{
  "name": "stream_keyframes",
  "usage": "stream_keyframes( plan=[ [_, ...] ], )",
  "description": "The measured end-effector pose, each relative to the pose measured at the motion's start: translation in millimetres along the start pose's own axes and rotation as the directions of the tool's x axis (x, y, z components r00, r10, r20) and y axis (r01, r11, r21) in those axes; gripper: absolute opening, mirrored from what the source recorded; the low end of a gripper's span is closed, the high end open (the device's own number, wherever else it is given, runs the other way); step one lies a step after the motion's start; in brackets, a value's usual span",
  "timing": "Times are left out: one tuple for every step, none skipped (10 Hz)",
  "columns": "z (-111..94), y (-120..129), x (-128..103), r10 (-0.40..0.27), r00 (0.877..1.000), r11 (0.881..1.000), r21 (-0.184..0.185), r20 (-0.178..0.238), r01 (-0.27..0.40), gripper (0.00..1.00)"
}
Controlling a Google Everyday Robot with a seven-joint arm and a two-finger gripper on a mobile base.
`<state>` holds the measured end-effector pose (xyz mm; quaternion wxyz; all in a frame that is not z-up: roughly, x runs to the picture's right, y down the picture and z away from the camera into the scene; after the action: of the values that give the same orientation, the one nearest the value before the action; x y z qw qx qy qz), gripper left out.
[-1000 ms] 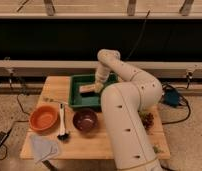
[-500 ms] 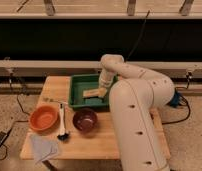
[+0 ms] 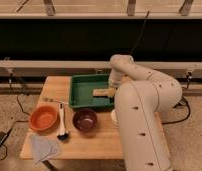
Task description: Wipe tray with eraser
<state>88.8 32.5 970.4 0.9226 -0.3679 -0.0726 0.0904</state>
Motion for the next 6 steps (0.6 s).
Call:
stream_keyframes(
  plan=[
    [-1, -8, 2, 0.01, 1.0, 1.0, 0.002, -0.005, -0.01, 0.0],
    [-3, -22, 0, 0.012, 1.0, 1.0, 0.012, -0.01, -0.012, 0.0],
    [-5, -35, -4, 0.005, 1.0, 1.0, 0.018, -0.016, -0.005, 0.0],
    [-7, -46, -9, -0.003, 1.0, 1.0, 0.024, -0.022, 0.003, 0.0],
    [-8, -55, -17, -0.017, 0.999, 0.999, 0.03, -0.027, 0.018, 0.0],
    [-9, -59, -26, -0.034, 0.999, 0.999, 0.033, -0.029, 0.035, 0.0]
  ],
)
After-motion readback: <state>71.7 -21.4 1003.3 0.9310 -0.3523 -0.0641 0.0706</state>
